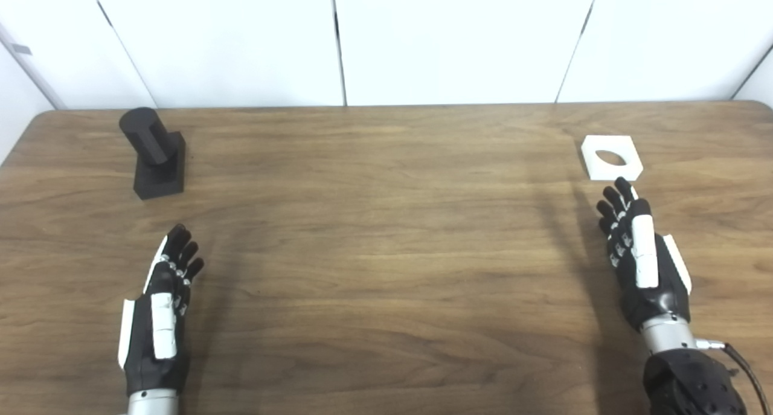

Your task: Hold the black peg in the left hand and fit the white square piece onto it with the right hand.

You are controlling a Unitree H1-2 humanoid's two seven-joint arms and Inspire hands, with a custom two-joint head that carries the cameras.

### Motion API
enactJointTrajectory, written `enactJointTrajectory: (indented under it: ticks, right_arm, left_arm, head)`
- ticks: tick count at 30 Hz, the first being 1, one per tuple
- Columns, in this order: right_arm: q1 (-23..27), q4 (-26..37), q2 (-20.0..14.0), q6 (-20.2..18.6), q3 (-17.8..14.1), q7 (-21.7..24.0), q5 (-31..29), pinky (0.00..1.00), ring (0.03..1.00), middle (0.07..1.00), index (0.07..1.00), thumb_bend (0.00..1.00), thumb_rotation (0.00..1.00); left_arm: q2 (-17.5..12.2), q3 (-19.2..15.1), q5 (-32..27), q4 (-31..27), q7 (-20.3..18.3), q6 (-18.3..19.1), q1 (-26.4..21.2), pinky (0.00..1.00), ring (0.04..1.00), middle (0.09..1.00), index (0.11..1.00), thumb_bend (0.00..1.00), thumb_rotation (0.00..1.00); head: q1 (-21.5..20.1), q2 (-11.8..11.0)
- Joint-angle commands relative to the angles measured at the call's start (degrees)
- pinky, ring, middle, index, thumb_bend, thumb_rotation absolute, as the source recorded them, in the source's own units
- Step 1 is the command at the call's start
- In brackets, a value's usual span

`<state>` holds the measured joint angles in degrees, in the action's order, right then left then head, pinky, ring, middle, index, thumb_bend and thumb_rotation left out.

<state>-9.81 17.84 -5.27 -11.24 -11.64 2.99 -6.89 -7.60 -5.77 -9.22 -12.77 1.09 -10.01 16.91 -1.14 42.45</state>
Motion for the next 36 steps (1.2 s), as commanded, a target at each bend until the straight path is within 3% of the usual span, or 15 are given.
enactJointTrajectory:
  ticks: [1, 14, 21, 26, 31, 36]
  right_arm:
    - [-2.9, 2.2, -0.4, 1.7, 0.5, 0.2, 0.1, 1.00, 0.971, 0.978, 0.990, 0.51, 1.00]
    - [-3.0, 1.6, -0.1, 2.4, 0.3, 0.2, -0.4, 1.00, 0.968, 0.977, 0.992, 0.49, 1.00]
    - [-3.5, -0.3, -1.7, 4.4, -0.3, 1.9, -1.2, 1.00, 0.989, 0.993, 0.999, 0.47, 1.00]
    - [-2.9, -2.8, -2.2, 5.9, -1.4, 3.1, -2.3, 1.00, 1.000, 1.000, 1.000, 0.47, 1.00]
    - [-2.5, -4.6, -2.3, 6.4, -2.0, 3.4, -3.3, 1.00, 1.000, 1.000, 1.000, 0.55, 1.00]
    - [-2.1, -6.0, -2.8, 7.9, -1.8, 3.8, -2.7, 1.00, 1.000, 0.996, 0.990, 0.65, 1.00]
  left_arm:
    - [1.6, 0.0, 0.3, -1.4, 0.0, -1.3, -0.4, 0.92, 0.949, 0.955, 0.936, 0.70, 0.94]
    - [1.9, 0.3, 0.9, -0.9, 0.0, -1.8, -0.2, 0.93, 0.954, 0.962, 0.940, 0.70, 0.95]
    - [3.0, 2.0, 3.5, 0.1, 0.2, -3.0, 0.5, 0.92, 0.958, 0.960, 0.935, 0.70, 0.99]
    - [4.7, 3.5, 4.1, 2.1, 0.7, -5.0, 0.8, 0.92, 0.953, 0.949, 0.919, 0.73, 0.92]
    - [5.4, 4.7, 5.5, 5.0, 1.2, -8.7, 0.4, 0.90, 0.959, 0.960, 0.942, 0.69, 0.92]
    - [6.0, 5.4, 7.9, 5.7, 2.5, -9.2, 0.2, 0.90, 0.951, 0.963, 0.947, 0.64, 0.94]
  head:
    - [-0.1, 0.1]
    - [2.4, -1.9]
    - [11.3, -6.1]
    - [16.6, -10.0]
    - [19.3, -12.7]
    - [20.4, -14.5]
